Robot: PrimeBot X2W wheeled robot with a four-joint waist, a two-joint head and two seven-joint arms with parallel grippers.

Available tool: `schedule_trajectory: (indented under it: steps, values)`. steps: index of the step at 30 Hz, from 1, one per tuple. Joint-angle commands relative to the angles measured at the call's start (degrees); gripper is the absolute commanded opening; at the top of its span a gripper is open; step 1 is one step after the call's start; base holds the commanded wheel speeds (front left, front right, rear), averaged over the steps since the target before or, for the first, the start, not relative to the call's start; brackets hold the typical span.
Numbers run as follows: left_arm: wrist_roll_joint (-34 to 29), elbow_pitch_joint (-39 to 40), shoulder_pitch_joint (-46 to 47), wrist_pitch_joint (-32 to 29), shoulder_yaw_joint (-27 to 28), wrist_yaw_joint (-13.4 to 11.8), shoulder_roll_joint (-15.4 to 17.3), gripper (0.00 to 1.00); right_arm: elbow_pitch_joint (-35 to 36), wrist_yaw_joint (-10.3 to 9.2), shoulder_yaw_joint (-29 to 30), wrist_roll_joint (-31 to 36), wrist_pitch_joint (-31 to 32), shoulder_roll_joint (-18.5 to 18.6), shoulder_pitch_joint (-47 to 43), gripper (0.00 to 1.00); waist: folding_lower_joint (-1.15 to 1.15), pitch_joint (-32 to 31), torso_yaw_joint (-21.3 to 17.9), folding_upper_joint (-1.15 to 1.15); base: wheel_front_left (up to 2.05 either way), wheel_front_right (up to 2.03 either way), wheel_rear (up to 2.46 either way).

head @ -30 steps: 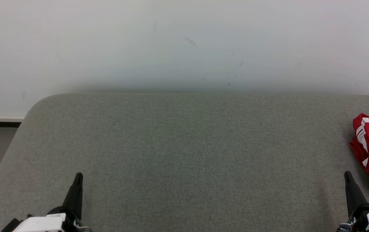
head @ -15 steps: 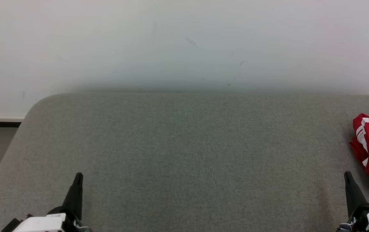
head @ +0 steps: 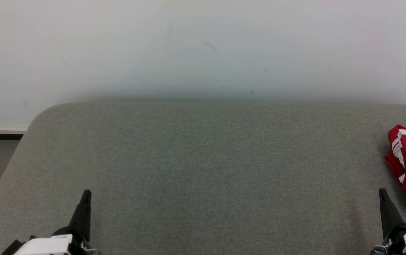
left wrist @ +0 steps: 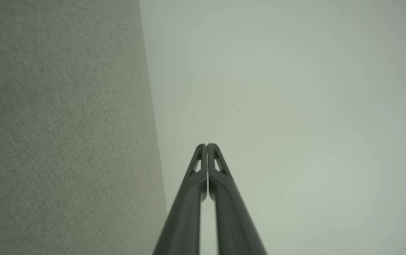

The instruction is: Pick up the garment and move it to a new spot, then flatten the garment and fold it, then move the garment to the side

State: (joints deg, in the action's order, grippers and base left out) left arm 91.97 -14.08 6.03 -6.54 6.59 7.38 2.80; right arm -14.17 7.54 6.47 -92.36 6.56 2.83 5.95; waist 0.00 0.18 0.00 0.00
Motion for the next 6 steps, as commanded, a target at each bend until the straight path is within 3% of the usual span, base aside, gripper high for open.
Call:
schedule_trajectory:
  steps: [1, 6]
  values:
    - [0.8, 0.02, 0.52, -0.19, 0.07, 0.31, 0.15, 0.0, 0.24, -0.11, 0.09, -0.11, 0.16, 0.09, 0.67, 0.0, 0.0, 0.0, 0.0, 0.0, 0.0, 0.0, 0.0]
    - [0.8, 0.02, 0.52, -0.19, 0.09, 0.31, 0.15, 0.0, 0.24, -0.1, 0.09, -0.11, 0.16, 0.09, 0.67, 0.0, 0.0, 0.0, 0.0, 0.0, 0.0, 0.0, 0.0]
